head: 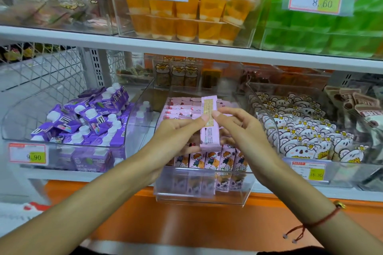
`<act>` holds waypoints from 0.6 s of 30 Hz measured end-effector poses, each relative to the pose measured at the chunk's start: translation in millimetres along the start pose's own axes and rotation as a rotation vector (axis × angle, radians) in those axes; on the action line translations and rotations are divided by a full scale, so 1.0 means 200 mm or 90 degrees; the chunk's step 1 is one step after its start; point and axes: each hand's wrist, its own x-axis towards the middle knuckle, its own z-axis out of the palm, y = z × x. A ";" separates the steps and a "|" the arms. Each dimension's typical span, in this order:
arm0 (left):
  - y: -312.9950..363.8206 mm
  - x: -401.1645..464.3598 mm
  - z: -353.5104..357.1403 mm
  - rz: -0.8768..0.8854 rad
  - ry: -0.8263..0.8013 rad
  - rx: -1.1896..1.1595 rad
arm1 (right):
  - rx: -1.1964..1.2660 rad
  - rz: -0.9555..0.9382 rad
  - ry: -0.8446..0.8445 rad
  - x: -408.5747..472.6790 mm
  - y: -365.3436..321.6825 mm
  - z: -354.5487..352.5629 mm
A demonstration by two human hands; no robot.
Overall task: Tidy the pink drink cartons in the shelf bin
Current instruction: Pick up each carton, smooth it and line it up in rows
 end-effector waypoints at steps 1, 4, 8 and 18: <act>0.00 0.00 -0.01 0.007 -0.001 0.000 | 0.000 -0.007 -0.006 0.00 0.00 -0.01; 0.01 0.01 -0.03 0.105 0.018 0.048 | -0.015 -0.089 -0.051 -0.01 0.00 -0.02; 0.02 0.00 -0.03 0.258 0.027 0.146 | -0.067 -0.225 -0.079 -0.03 0.00 -0.03; -0.03 0.00 0.02 0.274 0.042 0.166 | -0.094 -0.252 0.018 -0.04 -0.01 -0.02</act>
